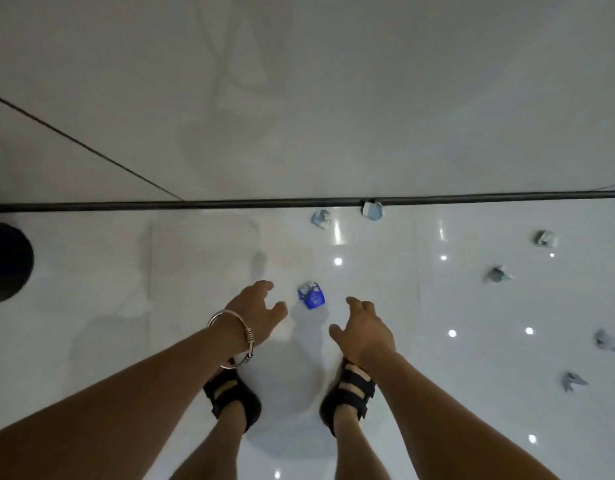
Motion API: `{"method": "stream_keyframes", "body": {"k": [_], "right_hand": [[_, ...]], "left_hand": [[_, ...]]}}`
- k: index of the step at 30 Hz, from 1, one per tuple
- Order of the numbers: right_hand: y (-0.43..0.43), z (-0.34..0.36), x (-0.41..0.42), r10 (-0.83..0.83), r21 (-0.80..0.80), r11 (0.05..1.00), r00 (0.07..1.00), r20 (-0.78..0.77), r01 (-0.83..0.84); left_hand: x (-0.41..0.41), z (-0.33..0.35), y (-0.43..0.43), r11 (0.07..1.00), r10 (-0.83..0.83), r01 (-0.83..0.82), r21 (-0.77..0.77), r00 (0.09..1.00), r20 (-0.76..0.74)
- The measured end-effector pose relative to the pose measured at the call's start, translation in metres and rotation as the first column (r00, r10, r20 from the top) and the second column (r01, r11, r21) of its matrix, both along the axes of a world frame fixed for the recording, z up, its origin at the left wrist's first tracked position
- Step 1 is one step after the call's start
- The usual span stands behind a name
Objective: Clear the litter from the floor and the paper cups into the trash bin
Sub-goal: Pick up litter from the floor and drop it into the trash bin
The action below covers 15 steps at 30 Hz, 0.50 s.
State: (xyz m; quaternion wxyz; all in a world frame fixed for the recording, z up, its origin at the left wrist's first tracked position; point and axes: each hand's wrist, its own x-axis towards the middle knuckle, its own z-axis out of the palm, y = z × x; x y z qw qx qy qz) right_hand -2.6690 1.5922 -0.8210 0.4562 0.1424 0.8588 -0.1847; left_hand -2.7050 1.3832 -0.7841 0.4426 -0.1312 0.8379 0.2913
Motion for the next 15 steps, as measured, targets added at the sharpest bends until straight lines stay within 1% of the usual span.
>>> {"method": "stream_keyframes", "body": {"k": [2, 5, 9, 12, 13, 15], "right_hand": [[0.002, -0.061, -0.003, 0.037, -0.005, 0.999, 0.999, 0.002, -0.037], [-0.003, -0.151, -0.004, 0.079, -0.006, 0.997, 0.997, -0.016, -0.079], [-0.018, -0.252, -0.005, 0.050, 0.024, 0.999, 0.996, -0.077, -0.048], [-0.024, -0.302, 0.004, 0.002, 0.041, 0.999, 0.983, -0.186, 0.005], [-0.025, -0.313, 0.008, -0.038, 0.028, 0.999, 0.974, -0.222, 0.045], [-0.027, -0.320, 0.016, -0.130, -0.026, 0.992, 0.964, -0.234, 0.127]], "left_hand": [[0.013, -0.059, 0.009, 1.000, 0.021, -0.021, 0.001, 1.000, 0.020], [0.025, -0.146, 0.013, 1.000, 0.008, -0.008, -0.008, 1.000, 0.020], [0.036, -0.241, 0.010, 0.995, 0.097, -0.097, 0.015, 0.995, 0.002], [0.044, -0.284, 0.003, 0.992, 0.126, -0.125, 0.031, 0.992, 0.001], [0.046, -0.293, 0.000, 0.991, 0.128, -0.128, 0.030, 0.992, 0.001], [0.047, -0.302, -0.006, 0.988, 0.155, -0.155, 0.025, 0.988, -0.009]]}}
